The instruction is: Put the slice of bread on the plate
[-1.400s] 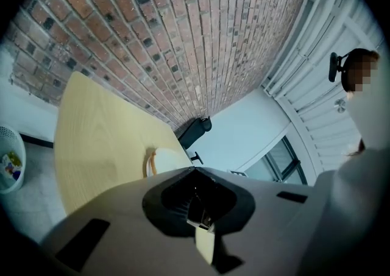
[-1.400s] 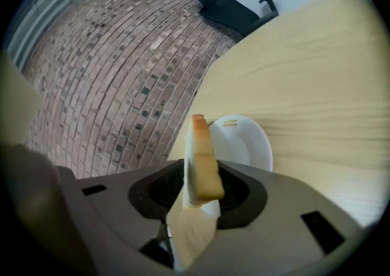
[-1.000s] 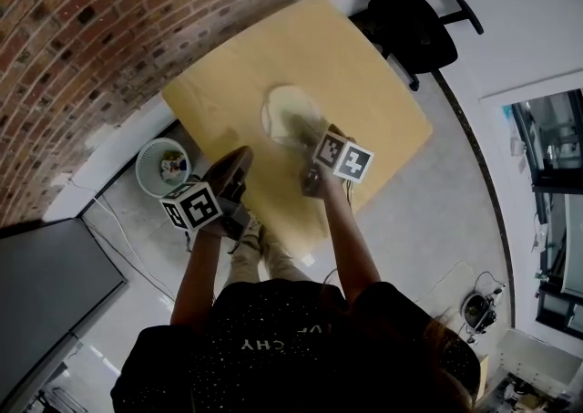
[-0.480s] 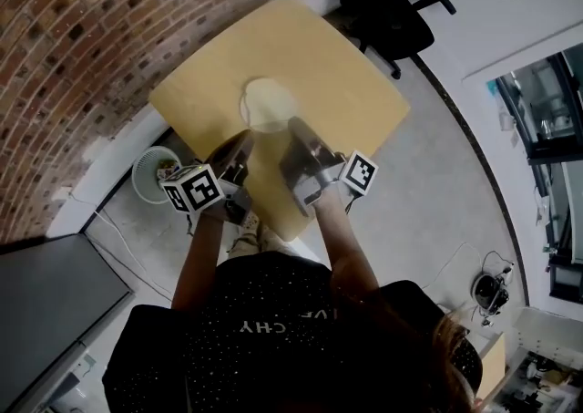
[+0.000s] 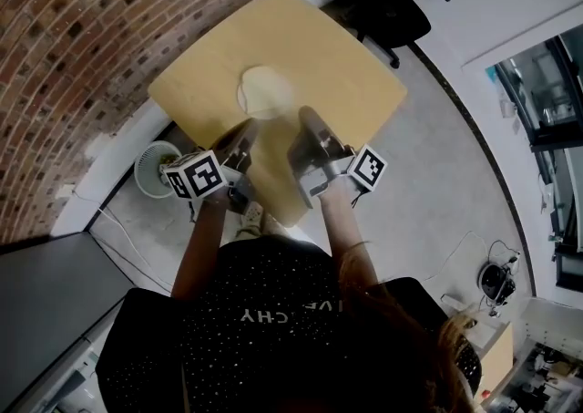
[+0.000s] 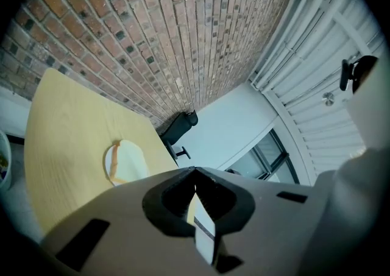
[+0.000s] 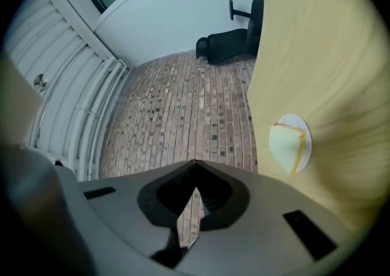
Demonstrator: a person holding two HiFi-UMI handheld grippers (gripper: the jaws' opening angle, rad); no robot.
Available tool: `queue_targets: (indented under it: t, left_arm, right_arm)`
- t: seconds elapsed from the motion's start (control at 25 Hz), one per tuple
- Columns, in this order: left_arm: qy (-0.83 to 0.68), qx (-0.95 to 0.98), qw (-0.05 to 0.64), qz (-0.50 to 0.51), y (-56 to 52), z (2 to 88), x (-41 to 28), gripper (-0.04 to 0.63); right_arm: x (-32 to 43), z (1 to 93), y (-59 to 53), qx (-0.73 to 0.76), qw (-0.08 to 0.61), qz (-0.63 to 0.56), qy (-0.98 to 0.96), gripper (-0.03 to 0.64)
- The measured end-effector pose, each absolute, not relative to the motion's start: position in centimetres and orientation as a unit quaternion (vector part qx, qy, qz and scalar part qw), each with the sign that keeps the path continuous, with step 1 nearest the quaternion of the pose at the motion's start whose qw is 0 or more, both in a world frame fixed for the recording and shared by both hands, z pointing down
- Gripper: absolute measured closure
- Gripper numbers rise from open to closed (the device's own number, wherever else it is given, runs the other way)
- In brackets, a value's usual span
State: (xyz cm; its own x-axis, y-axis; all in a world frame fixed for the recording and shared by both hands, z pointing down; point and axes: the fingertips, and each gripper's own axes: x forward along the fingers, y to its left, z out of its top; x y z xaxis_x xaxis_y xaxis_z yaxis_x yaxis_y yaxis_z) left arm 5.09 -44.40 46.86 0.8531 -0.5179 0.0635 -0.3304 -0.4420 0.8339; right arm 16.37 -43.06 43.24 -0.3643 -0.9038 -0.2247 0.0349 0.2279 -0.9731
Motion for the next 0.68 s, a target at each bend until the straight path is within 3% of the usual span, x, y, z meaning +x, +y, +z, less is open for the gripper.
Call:
queue_targets:
  t: [0.68]
  left_arm:
    - [-0.242, 0.847, 0.464, -0.088, -44.4, 46.5, 5.3, 0.586]
  right_arm:
    - [15.6, 43.9, -43.2, -0.346, 0.398, -0.53, 0.664, 0.603]
